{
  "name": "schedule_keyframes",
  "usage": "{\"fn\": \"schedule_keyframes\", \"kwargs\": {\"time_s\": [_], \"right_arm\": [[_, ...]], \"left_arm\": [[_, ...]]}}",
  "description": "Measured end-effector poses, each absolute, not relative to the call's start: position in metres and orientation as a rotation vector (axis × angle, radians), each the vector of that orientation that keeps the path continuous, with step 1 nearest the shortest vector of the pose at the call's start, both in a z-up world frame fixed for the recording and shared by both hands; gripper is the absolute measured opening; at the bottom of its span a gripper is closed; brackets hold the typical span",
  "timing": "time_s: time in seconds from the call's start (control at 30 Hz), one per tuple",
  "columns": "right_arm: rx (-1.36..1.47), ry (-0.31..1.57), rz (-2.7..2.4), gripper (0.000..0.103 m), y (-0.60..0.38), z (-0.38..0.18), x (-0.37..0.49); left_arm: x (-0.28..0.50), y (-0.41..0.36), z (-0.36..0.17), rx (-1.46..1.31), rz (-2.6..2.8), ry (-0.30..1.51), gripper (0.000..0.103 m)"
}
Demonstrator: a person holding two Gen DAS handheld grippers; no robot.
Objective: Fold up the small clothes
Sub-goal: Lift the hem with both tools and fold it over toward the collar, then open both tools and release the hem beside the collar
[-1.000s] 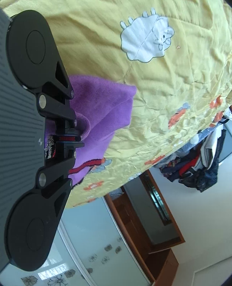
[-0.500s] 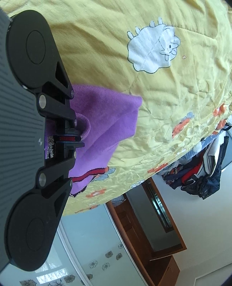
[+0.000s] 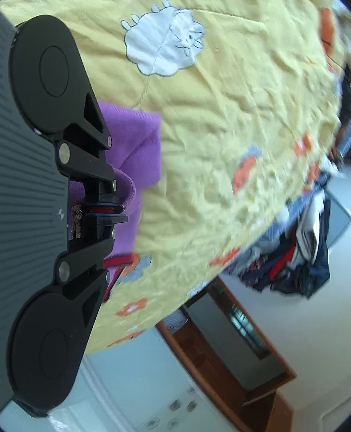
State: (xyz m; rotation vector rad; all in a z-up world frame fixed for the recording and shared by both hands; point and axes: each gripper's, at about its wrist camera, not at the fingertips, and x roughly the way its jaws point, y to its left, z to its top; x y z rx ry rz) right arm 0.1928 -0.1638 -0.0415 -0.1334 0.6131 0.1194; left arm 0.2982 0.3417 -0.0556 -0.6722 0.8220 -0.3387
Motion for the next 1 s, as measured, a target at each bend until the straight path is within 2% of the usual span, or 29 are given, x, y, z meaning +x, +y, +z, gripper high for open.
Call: {"fn": "schedule_keyframes", "kwargs": {"time_s": [0.13,0.17,0.23,0.27,0.3,0.33,0.37,0.43,0.5,0.6,0.7,0.77,0.8,0.87,1.0], "right_arm": [[-0.063,0.669,0.123,0.009,-0.176,-0.06,0.195],[-0.038,0.674,0.125,0.011,-0.179,-0.06,0.194],[-0.025,0.684,0.1,0.032,-0.18,-0.055,0.192],[-0.038,0.68,0.078,0.063,-0.178,-0.05,0.188],[-0.045,0.655,0.067,0.085,-0.176,-0.043,0.18],[-0.04,0.613,0.072,0.089,-0.175,-0.034,0.167],[-0.024,0.58,0.092,0.089,-0.173,-0.026,0.152],[0.015,0.57,0.213,0.089,-0.165,-0.014,0.123],[0.034,0.563,0.29,0.089,-0.15,-0.013,0.094],[0.012,0.617,0.334,0.089,-0.119,-0.022,0.071],[-0.018,0.675,0.329,0.09,-0.09,-0.037,0.066],[-0.063,0.739,0.316,0.09,-0.076,-0.051,0.063],[-0.102,0.78,0.301,0.091,-0.072,-0.062,0.062],[-0.126,0.739,0.295,0.093,-0.077,-0.07,0.044],[-0.093,0.782,0.297,0.095,-0.088,-0.064,0.029]], "left_arm": [[0.305,0.348,-0.075,-0.701,-0.291,0.857,0.007],[0.306,0.351,-0.079,-0.71,-0.266,0.872,0.015],[0.31,0.364,-0.087,-0.794,-0.268,0.888,0.015],[0.311,0.371,-0.088,-0.823,-0.261,0.903,0.015],[0.31,0.375,-0.083,-0.82,-0.242,0.899,0.017],[0.307,0.378,-0.073,-0.778,-0.22,0.877,0.024],[0.301,0.38,-0.06,-0.703,-0.179,0.855,0.051],[0.282,0.381,-0.034,-0.601,-0.16,0.809,0.081],[0.253,0.373,-0.011,-0.506,-0.245,0.752,0.082],[0.204,0.336,0.0,-0.339,-0.385,0.776,0.086],[0.161,0.294,-0.018,-0.164,-0.473,0.84,0.086],[0.142,0.276,-0.037,-0.007,-0.423,0.871,0.08],[0.136,0.275,-0.048,0.034,-0.398,0.895,0.08],[0.118,0.28,-0.06,0.131,-0.356,0.842,0.084],[0.091,0.305,-0.063,0.098,-0.281,0.838,0.085]]}}
